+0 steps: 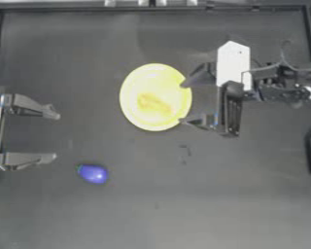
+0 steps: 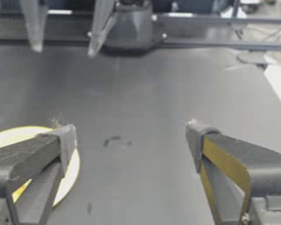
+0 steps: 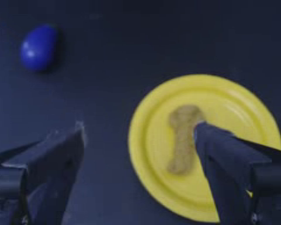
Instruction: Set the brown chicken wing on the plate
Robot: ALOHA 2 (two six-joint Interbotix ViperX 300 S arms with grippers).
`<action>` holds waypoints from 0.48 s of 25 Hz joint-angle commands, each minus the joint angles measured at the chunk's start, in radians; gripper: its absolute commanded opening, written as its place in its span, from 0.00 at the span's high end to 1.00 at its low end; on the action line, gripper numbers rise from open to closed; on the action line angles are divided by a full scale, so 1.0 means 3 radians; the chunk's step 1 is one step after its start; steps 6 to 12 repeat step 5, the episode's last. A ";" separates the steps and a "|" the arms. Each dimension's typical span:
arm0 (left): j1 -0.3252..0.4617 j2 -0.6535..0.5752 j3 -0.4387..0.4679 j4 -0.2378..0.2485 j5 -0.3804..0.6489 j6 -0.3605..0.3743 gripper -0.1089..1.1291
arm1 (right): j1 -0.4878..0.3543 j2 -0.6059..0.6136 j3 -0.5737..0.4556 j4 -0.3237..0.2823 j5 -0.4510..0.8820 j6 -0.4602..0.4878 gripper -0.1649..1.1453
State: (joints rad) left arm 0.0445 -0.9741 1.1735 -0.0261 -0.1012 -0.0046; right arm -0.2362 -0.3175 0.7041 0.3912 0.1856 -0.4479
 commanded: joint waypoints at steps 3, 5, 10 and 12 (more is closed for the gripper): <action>0.0010 0.0046 -0.0041 -0.0005 0.0005 0.0005 0.08 | 0.0251 -0.0373 0.0291 0.0189 -0.0465 0.0020 0.10; 0.0026 0.0046 -0.0046 -0.0005 0.0005 0.0005 0.08 | 0.0332 -0.0465 0.0409 0.0235 -0.0608 0.0015 0.10; 0.0026 0.0046 -0.0046 -0.0005 0.0005 0.0005 0.08 | 0.0332 -0.0465 0.0409 0.0235 -0.0608 0.0015 0.10; 0.0026 0.0046 -0.0046 -0.0005 0.0005 0.0005 0.08 | 0.0332 -0.0465 0.0409 0.0235 -0.0608 0.0015 0.10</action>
